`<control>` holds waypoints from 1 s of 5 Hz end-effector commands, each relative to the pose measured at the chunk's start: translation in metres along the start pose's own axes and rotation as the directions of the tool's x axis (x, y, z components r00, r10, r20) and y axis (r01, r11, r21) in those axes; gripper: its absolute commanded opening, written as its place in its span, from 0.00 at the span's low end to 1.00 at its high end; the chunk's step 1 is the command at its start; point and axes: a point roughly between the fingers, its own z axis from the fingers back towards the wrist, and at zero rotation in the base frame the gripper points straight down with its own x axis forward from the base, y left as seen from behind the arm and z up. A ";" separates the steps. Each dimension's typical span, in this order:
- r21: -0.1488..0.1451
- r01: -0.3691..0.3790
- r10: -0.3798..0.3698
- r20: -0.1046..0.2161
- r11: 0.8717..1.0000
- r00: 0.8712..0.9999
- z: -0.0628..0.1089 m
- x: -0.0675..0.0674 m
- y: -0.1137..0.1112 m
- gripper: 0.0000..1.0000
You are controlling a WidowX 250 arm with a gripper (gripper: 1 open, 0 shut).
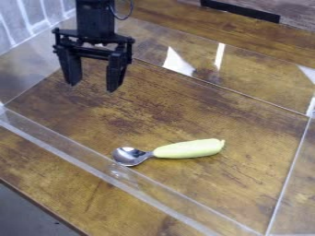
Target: Move the green spoon to the right
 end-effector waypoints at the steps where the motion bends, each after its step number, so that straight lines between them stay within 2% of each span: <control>1: 0.005 0.092 -0.092 0.039 0.996 0.995 0.021 0.001 -0.014 1.00; 2: 0.014 0.133 -0.134 0.035 0.991 0.990 0.023 -0.002 -0.018 1.00; 3: 0.017 0.145 -0.145 0.017 0.989 0.989 0.025 -0.001 -0.020 1.00; 4: 0.024 0.187 -0.187 0.005 0.982 0.982 0.017 -0.004 -0.015 1.00; 5: 0.018 0.169 -0.169 -0.004 0.985 0.986 0.005 -0.008 -0.012 1.00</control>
